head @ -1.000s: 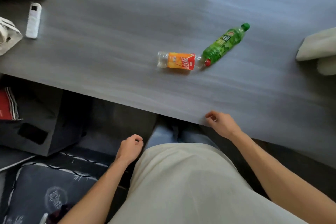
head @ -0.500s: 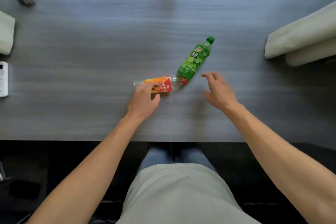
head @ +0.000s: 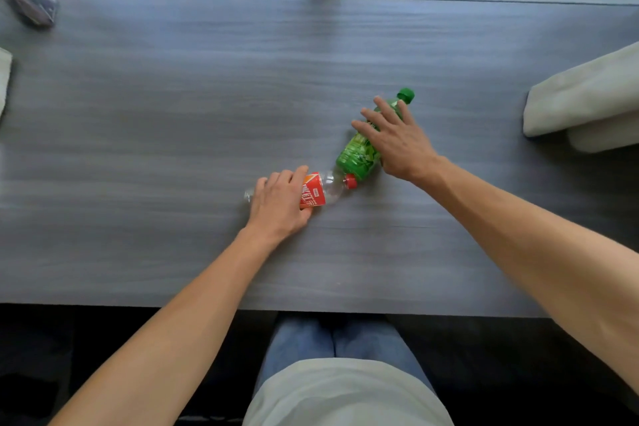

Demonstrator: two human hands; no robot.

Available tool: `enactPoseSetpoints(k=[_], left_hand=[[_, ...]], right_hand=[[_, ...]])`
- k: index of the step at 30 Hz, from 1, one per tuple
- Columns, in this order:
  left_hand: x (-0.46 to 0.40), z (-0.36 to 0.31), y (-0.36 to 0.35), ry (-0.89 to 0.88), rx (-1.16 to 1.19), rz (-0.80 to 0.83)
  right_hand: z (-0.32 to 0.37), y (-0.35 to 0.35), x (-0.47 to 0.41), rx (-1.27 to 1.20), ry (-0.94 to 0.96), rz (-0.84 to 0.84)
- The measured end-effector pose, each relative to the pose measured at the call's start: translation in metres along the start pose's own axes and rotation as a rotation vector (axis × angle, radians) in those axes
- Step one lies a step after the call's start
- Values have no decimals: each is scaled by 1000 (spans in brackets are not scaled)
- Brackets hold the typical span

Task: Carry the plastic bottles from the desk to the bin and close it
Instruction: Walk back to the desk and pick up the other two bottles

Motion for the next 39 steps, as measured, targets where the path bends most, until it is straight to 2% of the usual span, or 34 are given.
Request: enactPoseSetpoints(k=[5,8,19,22,29,39], left_hand=[[4,7,-4,79,70,30],[18,9,-1,137,169,76],[122,3,-10,388,509,216],[157,5,-25,424,540,276],[201,19,-47,364,424,401],[185,5,-49,64,249,534]], right_hand=[[-5,-8,11,-53,-57,-60],[-12,-6,35,-228,-150,-78],[23,-42,192,-807,-544,175],[42,-62,236,-972,-611,216],[78,-96,310,-1156,-777,237],[152,-135,407,-1456,-1285,179]])
Point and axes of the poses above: each hand's wrist, its own x-axis away from the middle knuckle, its own y-axis out of the back of the hand, z = x × y, the point moved 3 cm from there along -x, towards the middle knuckle, and after that the axes turned 5 degrees about -y, right-handed, at the moved point
